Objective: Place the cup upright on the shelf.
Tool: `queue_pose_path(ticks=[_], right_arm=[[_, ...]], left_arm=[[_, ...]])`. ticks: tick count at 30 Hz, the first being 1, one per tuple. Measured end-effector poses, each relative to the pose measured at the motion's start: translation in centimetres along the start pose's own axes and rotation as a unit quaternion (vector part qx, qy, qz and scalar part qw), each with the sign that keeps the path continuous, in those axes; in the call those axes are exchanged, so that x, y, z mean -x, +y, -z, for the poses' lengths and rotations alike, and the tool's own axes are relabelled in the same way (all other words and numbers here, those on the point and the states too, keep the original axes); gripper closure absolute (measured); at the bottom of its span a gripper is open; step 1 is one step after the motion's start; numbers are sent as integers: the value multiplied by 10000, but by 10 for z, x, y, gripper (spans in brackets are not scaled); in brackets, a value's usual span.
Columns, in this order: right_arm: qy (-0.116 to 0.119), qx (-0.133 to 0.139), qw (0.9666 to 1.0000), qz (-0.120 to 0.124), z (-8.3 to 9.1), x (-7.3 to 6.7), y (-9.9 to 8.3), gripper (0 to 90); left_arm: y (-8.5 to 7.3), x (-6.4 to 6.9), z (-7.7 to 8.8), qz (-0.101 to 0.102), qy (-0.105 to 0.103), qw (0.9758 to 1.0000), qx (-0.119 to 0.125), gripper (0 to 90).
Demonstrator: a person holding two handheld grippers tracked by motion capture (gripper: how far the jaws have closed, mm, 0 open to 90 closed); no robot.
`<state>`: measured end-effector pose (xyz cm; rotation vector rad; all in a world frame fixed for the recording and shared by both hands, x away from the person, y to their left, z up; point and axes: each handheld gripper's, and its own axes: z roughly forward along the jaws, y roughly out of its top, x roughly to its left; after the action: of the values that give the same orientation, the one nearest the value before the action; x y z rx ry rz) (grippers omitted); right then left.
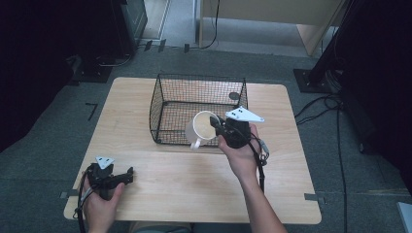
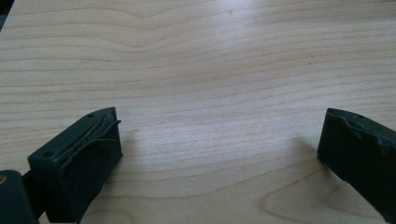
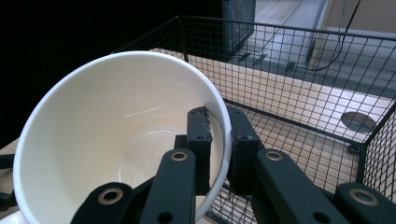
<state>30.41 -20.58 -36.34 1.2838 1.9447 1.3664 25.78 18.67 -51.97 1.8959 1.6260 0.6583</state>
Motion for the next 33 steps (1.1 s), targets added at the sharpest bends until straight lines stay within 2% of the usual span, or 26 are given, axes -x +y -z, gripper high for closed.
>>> queue_pose_path(ticks=[17, 23, 25, 29, 33], right_arm=[[-108, 74, 9999, -42, -19, 5, 21, 825], [-206, 85, 9997, -116, -34, 14, 25, 825], [-303, 51, 9994, -178, -44, 21, 23, 825], [-316, -8, 9991, -294, -54, 29, 20, 825], [-427, -112, 9983, -386, -68, 39, 15, 825]], left_arm=[[0, 0, 0, -1, 0, 10000, -6, 0], [0, 0, 0, 8, -1, 10000, 3, 0], [0, 0, 0, 7, -2, 10000, 1, 0], [0, 0, 0, -1, -1, 10000, -8, 0], [0, 0, 0, -2, -2, 10000, -9, 0]])
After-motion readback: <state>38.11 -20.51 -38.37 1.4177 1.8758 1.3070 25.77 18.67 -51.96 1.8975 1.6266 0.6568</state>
